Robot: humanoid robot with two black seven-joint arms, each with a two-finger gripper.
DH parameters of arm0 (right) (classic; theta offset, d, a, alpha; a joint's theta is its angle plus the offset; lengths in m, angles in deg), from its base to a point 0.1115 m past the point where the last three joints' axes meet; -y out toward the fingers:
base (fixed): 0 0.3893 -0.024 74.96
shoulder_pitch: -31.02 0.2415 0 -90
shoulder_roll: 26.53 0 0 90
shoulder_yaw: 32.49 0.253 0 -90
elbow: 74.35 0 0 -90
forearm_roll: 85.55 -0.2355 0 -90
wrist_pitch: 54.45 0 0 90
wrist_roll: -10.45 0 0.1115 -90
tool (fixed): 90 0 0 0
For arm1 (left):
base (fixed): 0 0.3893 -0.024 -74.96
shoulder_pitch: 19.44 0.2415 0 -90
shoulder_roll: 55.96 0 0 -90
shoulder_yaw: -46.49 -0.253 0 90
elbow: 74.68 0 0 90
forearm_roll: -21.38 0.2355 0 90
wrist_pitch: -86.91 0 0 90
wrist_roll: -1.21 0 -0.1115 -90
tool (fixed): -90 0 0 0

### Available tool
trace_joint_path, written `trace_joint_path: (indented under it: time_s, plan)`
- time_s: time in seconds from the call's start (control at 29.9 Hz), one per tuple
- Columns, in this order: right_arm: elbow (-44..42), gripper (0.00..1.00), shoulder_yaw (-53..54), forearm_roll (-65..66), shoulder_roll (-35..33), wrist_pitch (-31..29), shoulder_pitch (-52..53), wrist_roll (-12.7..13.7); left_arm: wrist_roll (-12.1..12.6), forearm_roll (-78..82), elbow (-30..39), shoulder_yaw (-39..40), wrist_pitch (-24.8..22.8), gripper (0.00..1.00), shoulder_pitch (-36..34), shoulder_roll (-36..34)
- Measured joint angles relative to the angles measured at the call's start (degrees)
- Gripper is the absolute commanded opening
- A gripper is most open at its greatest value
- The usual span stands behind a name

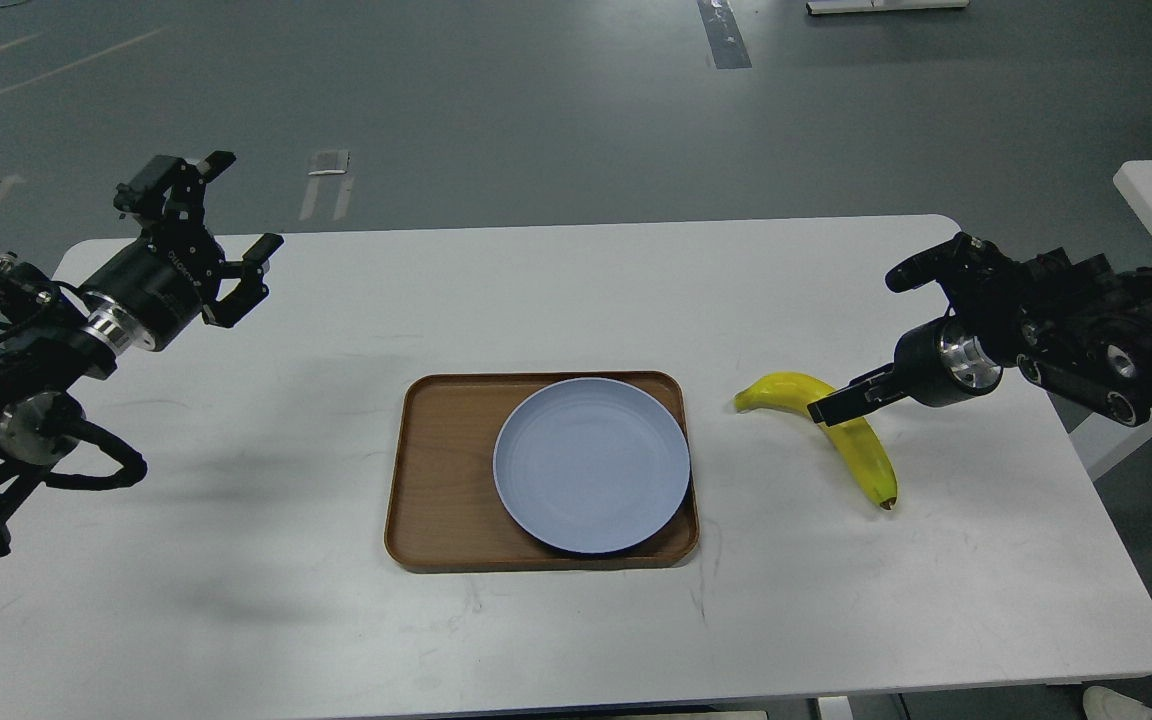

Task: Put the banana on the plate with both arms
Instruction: 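Reach the right gripper down to the yellow banana, then grasp the banana with the right gripper and lift it, then carry the banana with the right gripper over the plate and lower it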

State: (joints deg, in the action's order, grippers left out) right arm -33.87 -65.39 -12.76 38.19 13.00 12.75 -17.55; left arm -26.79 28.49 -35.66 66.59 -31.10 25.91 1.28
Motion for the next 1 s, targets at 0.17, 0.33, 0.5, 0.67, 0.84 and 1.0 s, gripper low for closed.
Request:
trace_joint_path:
  time_s: [0.17, 0.33, 0.5, 0.67, 0.84, 1.0]
  plan:
    - [-0.1, 0.38, -0.1, -0.1, 0.6, 0.1, -1.2, 0.0, 0.0, 0.0, 0.0, 0.1, 0.0, 0.98, -0.2, 0.2]
    - [-0.1, 0.11, -0.6, -0.1, 0.4, 0.1, -1.6, 0.0, 0.0, 0.0, 0.0, 0.1, 0.0, 0.98, -0.3, 0.2]
    - [0.4, 0.06, -0.9, -0.1, -0.5, 0.1, -0.7, 0.0, 0.0, 0.0, 0.0, 0.0, 0.0, 0.98, -0.3, 0.2]
    - [2.1, 0.06, -0.8, -0.3, -2.6, 0.1, 2.9, 0.0, 0.0, 0.0, 0.0, 0.0, 0.0, 0.98, -0.4, 0.2]
    - [5.8, 0.07, -0.3, -1.1, -3.5, 0.0, 8.8, 0.0, 0.0, 0.0, 0.1, 0.0, 0.0, 0.98, -0.5, 0.1]
    - [8.1, 0.08, -0.1, -5.0, -0.1, -0.5, 12.5, 0.0, 0.0, 0.0, 0.2, 0.2, 0.0, 0.98, -0.6, -0.1]
